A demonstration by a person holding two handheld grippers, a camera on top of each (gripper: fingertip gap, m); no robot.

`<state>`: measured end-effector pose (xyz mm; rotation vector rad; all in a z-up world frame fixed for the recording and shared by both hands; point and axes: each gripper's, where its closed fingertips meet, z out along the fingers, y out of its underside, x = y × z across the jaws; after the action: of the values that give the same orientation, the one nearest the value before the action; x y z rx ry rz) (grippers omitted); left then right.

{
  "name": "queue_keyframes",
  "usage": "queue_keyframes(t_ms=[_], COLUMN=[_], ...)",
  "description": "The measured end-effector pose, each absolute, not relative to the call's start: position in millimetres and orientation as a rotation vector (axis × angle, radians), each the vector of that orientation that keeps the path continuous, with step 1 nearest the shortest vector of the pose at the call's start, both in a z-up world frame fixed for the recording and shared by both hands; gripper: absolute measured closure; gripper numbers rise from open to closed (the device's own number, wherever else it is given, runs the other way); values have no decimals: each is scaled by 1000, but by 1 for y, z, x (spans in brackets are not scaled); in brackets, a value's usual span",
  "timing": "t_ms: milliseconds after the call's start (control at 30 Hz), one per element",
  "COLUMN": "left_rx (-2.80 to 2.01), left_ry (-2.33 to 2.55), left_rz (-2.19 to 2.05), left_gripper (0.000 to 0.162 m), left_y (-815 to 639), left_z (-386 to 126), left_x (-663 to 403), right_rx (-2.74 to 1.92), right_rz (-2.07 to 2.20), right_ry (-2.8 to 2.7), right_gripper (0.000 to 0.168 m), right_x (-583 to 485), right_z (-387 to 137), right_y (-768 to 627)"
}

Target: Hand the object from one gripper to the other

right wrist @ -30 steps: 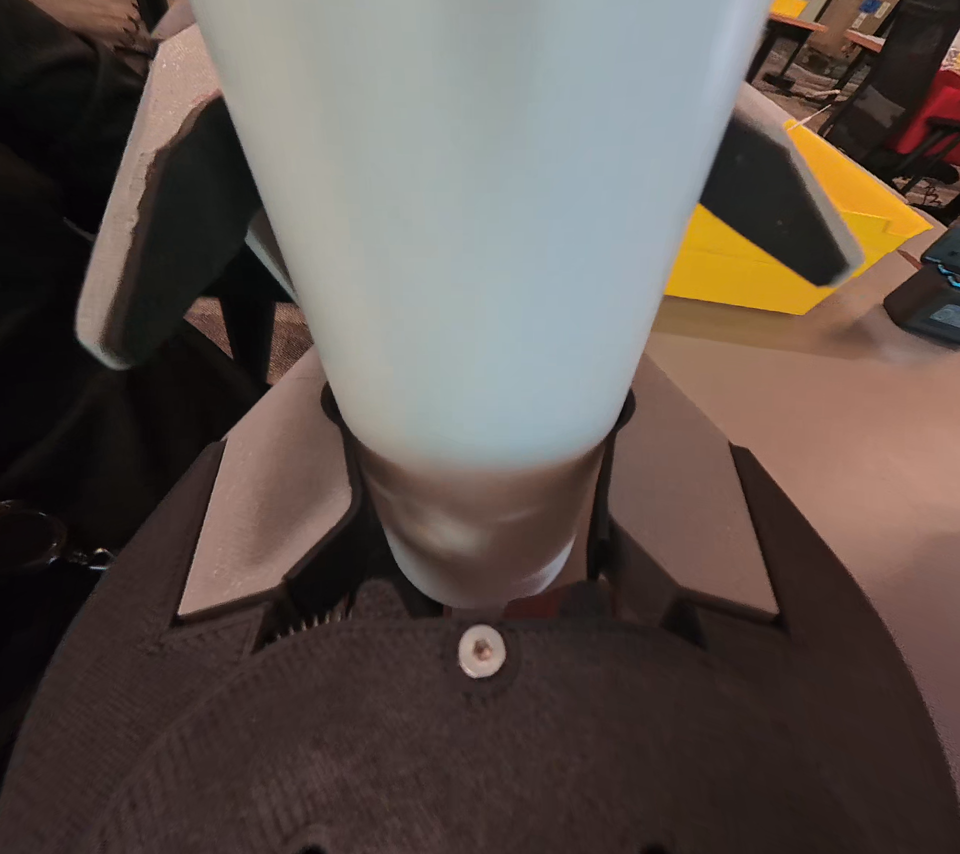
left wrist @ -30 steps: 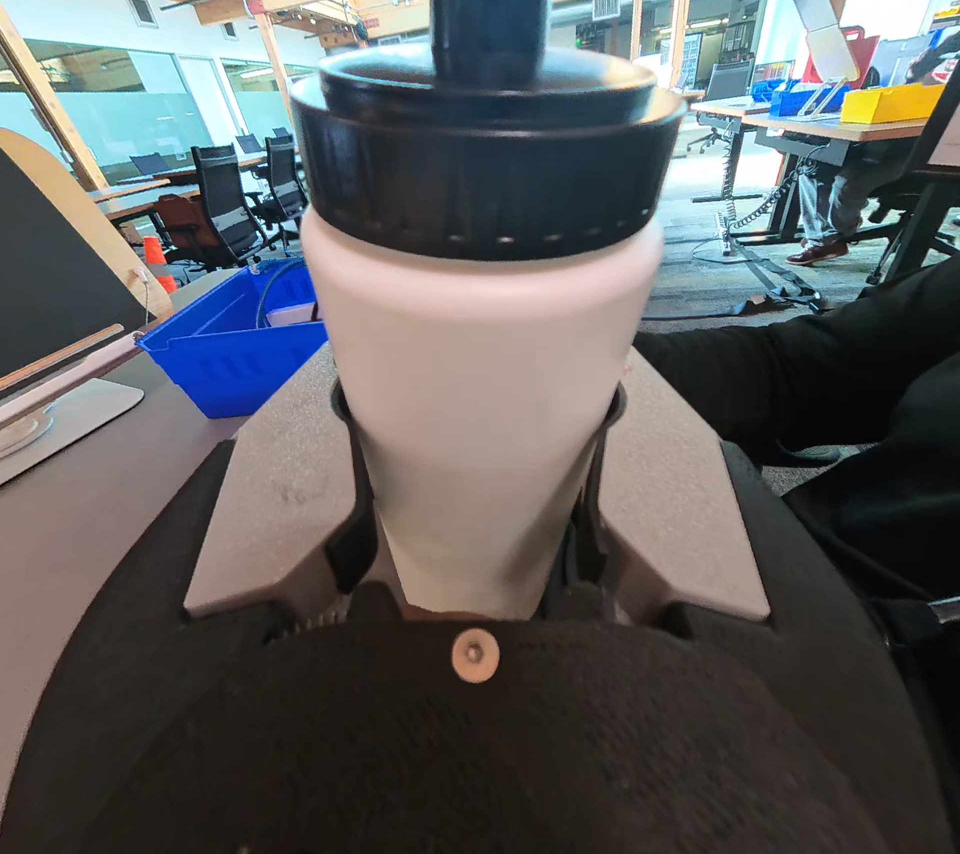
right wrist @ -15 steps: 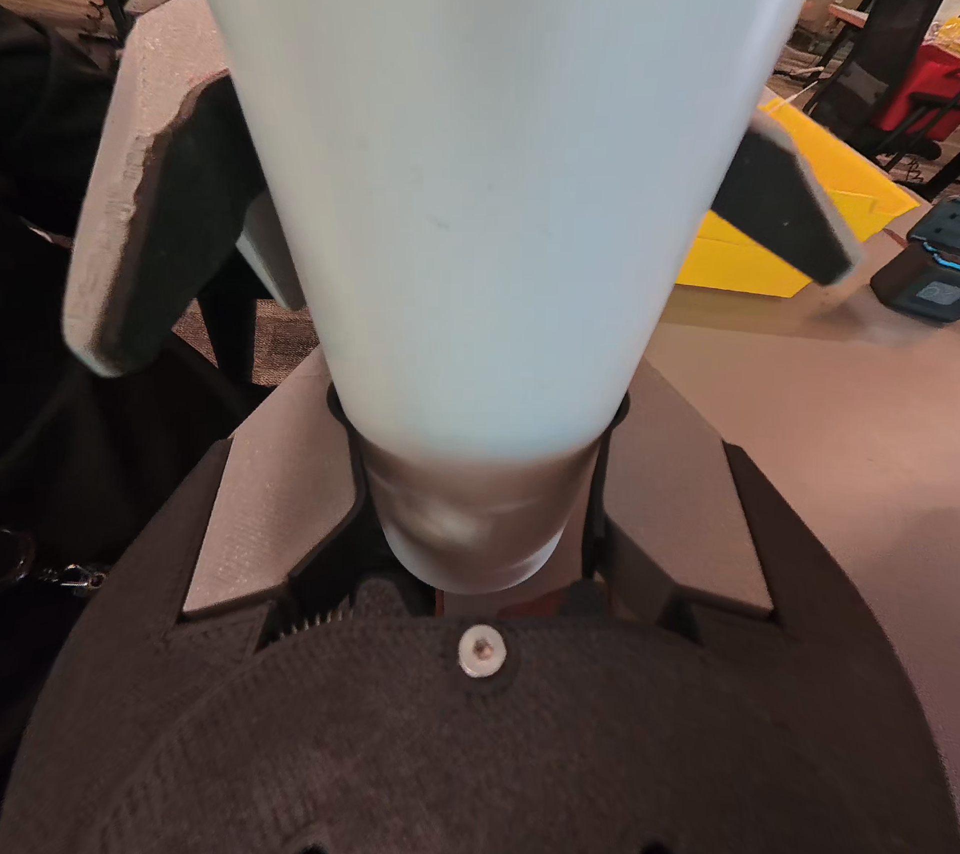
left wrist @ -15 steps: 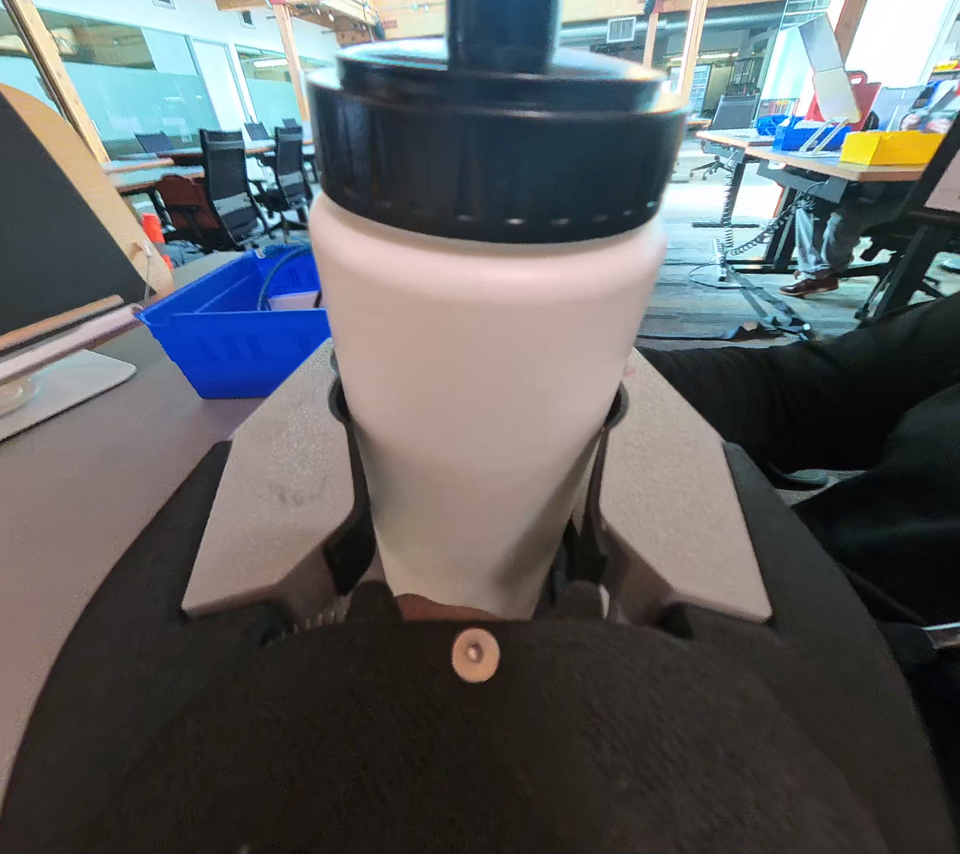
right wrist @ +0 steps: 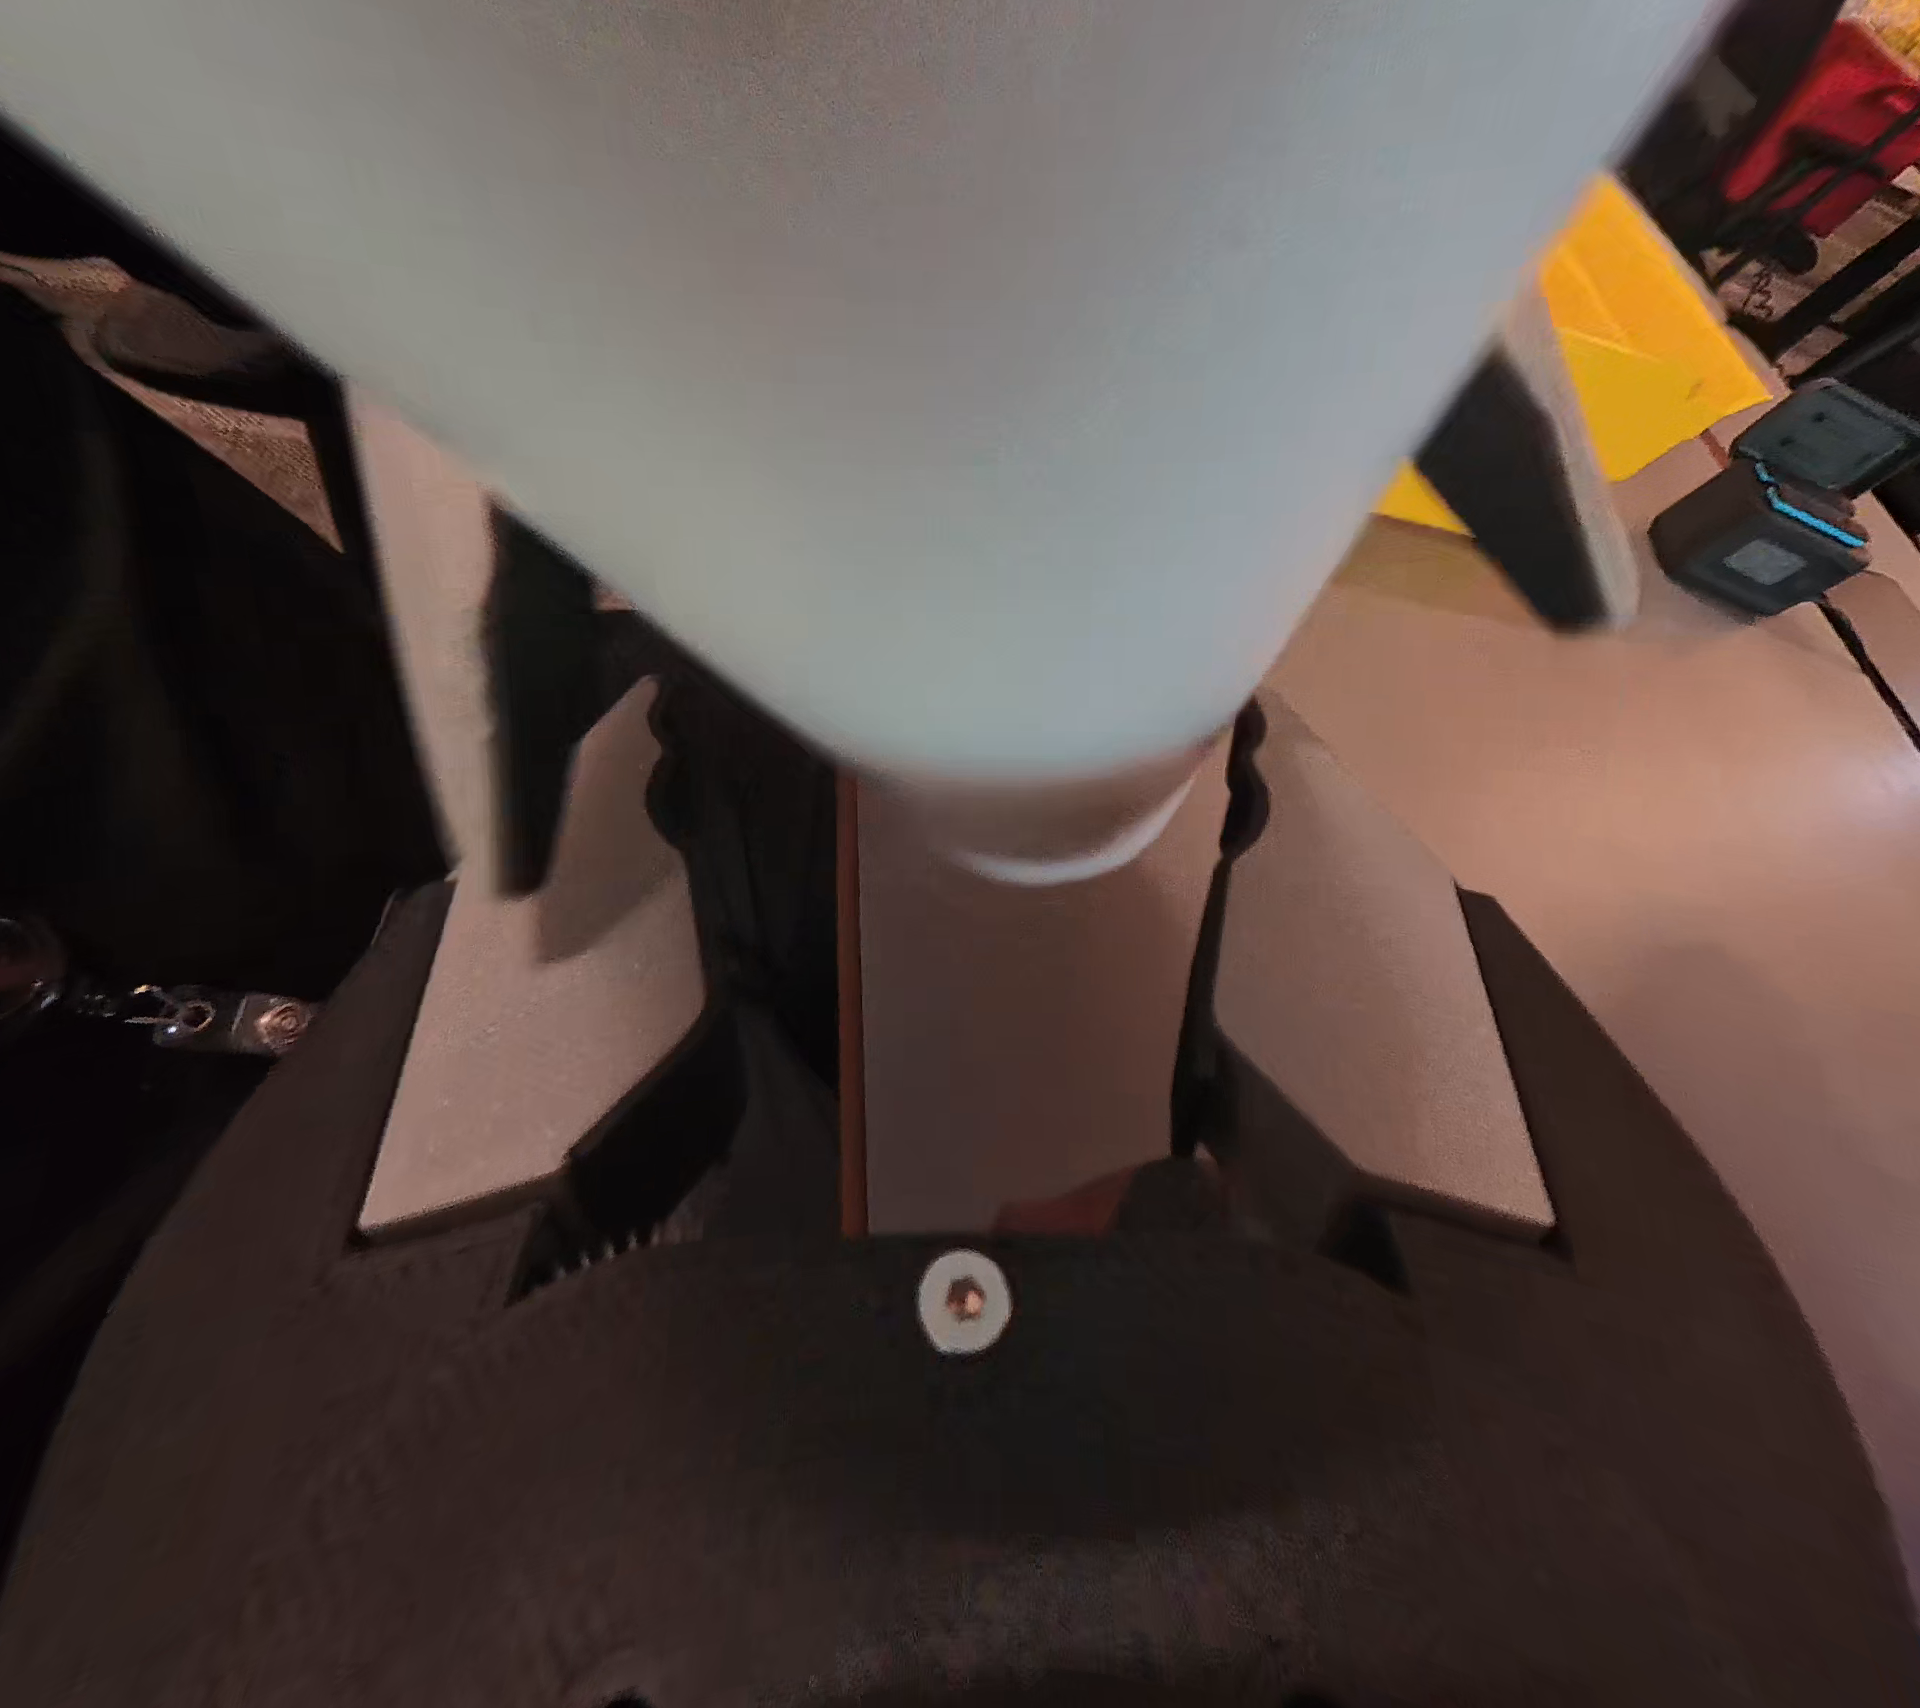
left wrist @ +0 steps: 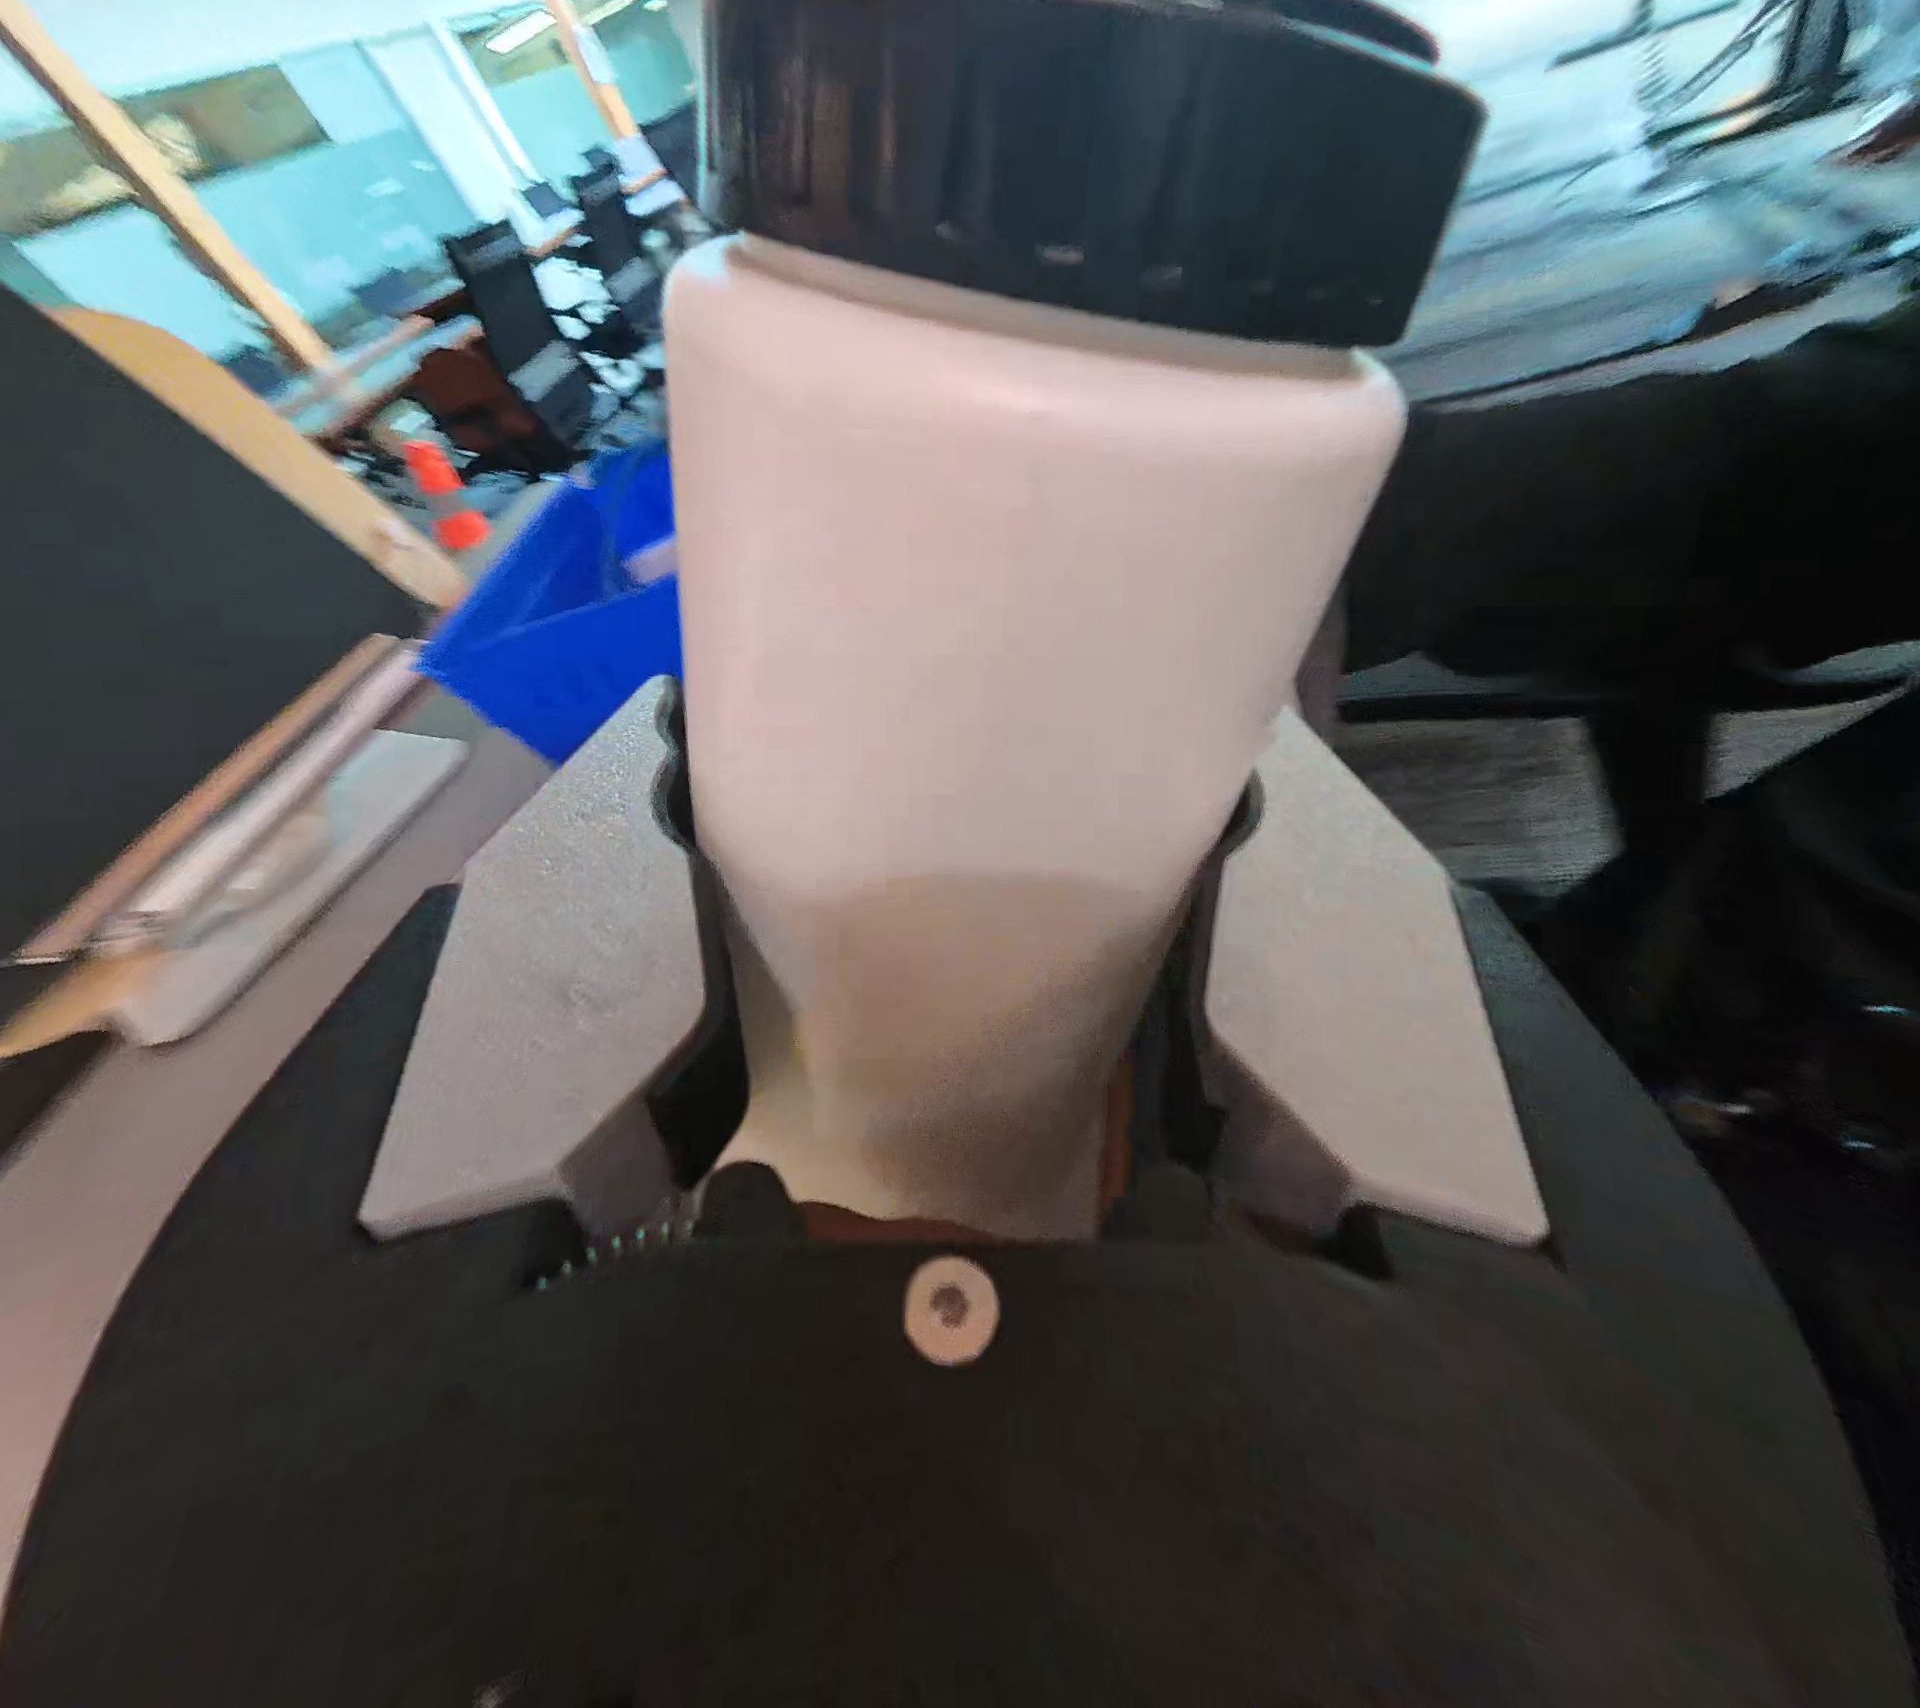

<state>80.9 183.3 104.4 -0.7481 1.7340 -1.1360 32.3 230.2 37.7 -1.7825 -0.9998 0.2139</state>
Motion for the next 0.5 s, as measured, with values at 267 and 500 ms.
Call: queue_keyframes(t_ms=[267, 500], left_rx=[-542, -392], left_ry=[1435, 1248], left_rz=[-410, -50], left_gripper=[62, 62], left_y=[248, 273], left_z=[145, 163], left_x=[69, 61], right_rx=[-1750, -1677], right_rz=[428, 522], right_ry=[-897, -752], right_gripper=[57, 50], right_x=[62, 85], right_z=[74, 121], right_y=[204, 182])
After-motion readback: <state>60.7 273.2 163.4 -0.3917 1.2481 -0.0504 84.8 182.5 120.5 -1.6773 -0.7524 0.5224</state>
